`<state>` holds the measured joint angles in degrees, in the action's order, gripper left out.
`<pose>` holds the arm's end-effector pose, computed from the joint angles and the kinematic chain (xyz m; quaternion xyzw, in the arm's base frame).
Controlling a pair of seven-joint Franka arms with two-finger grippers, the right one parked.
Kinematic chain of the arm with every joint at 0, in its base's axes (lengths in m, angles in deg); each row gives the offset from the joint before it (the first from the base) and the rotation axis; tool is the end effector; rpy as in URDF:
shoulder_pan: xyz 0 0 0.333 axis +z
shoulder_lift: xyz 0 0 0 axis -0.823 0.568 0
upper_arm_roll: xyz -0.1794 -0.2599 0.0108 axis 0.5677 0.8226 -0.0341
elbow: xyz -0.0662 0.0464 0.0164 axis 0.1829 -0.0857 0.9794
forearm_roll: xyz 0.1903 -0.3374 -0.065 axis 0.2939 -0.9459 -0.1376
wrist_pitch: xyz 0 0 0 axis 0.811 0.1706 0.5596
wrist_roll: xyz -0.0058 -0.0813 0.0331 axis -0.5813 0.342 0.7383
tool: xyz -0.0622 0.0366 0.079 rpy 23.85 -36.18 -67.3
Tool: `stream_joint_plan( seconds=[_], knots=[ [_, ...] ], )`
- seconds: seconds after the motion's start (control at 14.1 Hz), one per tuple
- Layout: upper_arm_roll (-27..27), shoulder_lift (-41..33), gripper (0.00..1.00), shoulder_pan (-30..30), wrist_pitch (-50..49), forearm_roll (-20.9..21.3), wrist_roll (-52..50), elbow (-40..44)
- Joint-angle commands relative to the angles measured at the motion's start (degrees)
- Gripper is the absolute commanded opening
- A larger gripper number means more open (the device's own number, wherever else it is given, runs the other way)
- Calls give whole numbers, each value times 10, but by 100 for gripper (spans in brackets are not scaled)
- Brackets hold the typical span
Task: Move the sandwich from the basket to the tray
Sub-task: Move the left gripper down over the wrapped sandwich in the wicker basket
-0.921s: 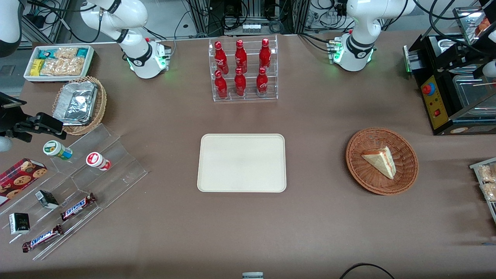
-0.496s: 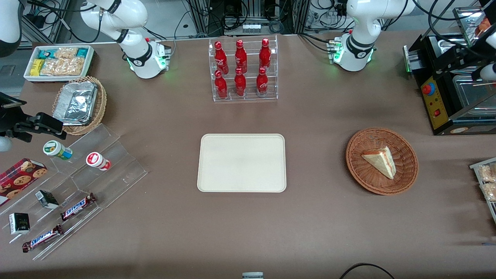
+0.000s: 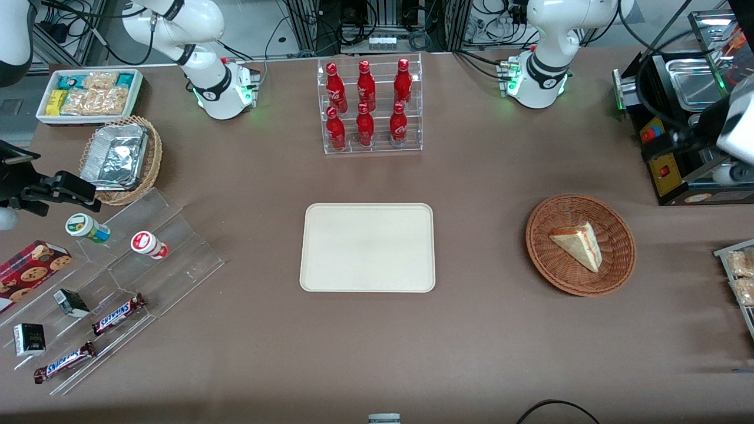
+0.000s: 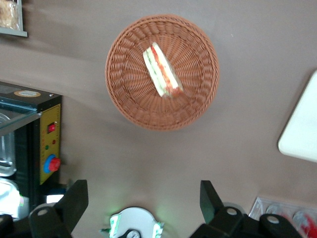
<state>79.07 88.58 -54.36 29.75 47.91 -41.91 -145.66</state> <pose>0.5411 0.0063 0.5858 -0.9870 -0.1323 0.0887 0.0189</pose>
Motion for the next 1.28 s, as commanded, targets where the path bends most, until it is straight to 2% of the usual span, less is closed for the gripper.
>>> stream_joint_plan(
  seconds=[0.0,0.28,0.71,1.2],
  knots=[
    [3,-10,100,4,65,5,-89,-69],
    [2,-11,100,5,186,4,-209,-167],
    [3,2,100,5,376,4,-292,-299],
    [2,69,100,5,494,4,-339,-339]
  ],
)
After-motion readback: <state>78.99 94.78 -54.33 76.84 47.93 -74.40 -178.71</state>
